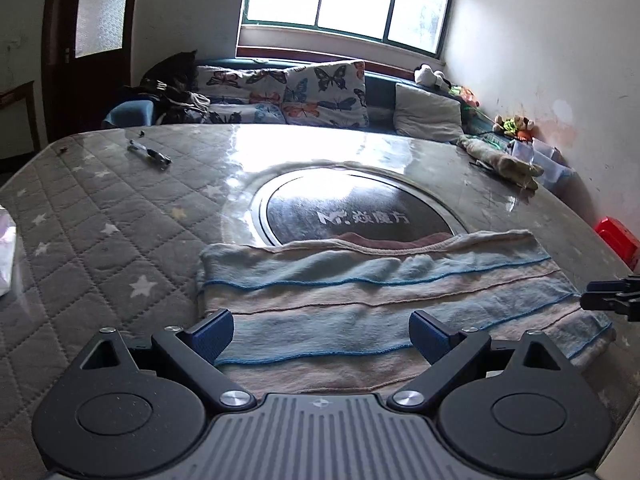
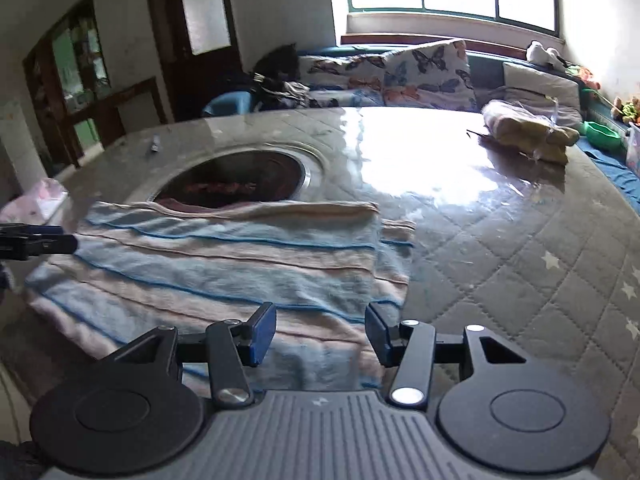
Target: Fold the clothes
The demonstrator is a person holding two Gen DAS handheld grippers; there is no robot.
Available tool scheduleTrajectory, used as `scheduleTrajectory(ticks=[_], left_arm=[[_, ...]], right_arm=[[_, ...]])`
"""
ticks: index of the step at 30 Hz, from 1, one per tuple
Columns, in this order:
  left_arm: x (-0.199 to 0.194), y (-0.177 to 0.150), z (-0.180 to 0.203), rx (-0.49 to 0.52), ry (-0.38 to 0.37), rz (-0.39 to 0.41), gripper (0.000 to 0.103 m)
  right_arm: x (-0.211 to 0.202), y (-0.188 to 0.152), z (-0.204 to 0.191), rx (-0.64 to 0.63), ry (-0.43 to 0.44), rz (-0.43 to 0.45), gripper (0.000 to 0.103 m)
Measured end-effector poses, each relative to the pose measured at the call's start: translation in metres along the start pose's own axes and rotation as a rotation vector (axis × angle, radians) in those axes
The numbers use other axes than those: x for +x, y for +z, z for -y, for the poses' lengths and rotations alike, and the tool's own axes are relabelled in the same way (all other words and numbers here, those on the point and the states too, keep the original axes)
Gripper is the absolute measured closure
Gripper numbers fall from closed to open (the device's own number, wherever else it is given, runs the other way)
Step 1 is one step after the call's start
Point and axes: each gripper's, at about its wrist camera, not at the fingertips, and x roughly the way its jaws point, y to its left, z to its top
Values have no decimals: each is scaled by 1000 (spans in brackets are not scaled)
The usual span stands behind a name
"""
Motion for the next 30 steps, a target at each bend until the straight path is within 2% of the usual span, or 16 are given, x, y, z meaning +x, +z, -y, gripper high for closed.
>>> scheduleTrajectory(ticks=[3, 8, 13, 15, 17, 27, 29, 30], left_arm=[[-4, -4, -2, -5, 12, 1, 7], [-8, -13, -6, -12, 41, -17, 7], [-14, -19, -14, -23, 65, -22, 7], [-15, -21, -17, -32, 73, -27, 7], [-14, -23, -19, -42, 81, -40, 8], [-19, -27, -29, -144, 68, -63, 23], [-20, -27, -31, -159, 69, -62, 28], [-20, -26, -31, -165, 68, -61, 35]], right_arm=[[-5, -6, -10, -29, 52, -6, 53], [2, -24, -8, -19, 57, -40, 53], [-12, -20, -10, -18, 59, -25, 52], [-13, -22, -10, -24, 66, -34, 47], [-8, -27, -9, -24, 60, -62, 47], [-4, -10, -22, -60, 80, -24, 46], [0, -6, -26, -68, 92, -24, 45], [2, -5, -27, -70, 97, -25, 45]])
